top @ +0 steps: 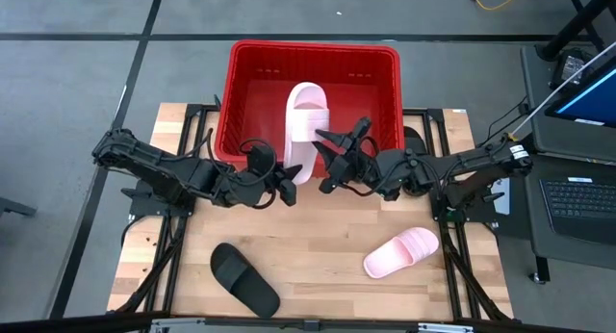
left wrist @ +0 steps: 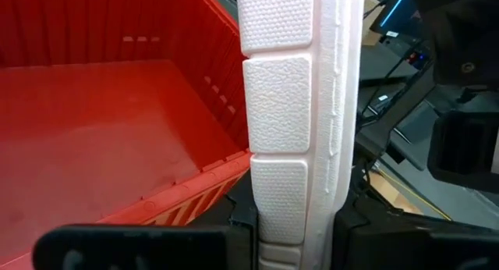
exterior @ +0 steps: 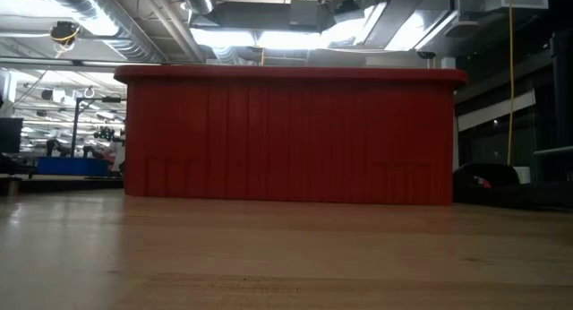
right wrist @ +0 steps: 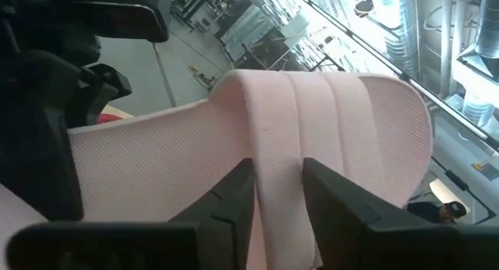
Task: Pick and place slides into bin
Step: Put the left pink slide into the bin
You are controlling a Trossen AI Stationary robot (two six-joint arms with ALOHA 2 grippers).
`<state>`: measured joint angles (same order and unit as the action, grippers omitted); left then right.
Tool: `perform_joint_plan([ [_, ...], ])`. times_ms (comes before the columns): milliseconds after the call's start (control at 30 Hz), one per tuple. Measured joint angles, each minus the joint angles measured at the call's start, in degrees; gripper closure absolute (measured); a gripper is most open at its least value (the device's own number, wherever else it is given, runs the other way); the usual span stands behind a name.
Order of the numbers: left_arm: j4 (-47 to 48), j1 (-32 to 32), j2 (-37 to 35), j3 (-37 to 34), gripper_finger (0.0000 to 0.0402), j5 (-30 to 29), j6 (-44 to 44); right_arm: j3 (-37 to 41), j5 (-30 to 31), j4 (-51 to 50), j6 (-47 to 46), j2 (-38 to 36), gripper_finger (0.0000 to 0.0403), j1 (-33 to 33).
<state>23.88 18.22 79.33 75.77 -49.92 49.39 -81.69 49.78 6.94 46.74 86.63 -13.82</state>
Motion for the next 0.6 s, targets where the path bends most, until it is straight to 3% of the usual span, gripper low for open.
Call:
perform_joint_plan([
  [233,0.1,0.0,0.0,0.0,0.0339,0.0,-0.9,0.0,0.2,-1.0,0.0,0.0,0.0386,0.0],
  [467,0.2,0.0,0.0,0.0,0.0335,-0.1,-5.9,0.0,0.2,-1.9,0.0,-0.1,0.0396,0.0],
  [600,0.1,0.0,0.0,0.0,0.0282,0.2,-7.9,0.0,0.3,-1.9,0.0,-0.1,0.0396,0.1],
])
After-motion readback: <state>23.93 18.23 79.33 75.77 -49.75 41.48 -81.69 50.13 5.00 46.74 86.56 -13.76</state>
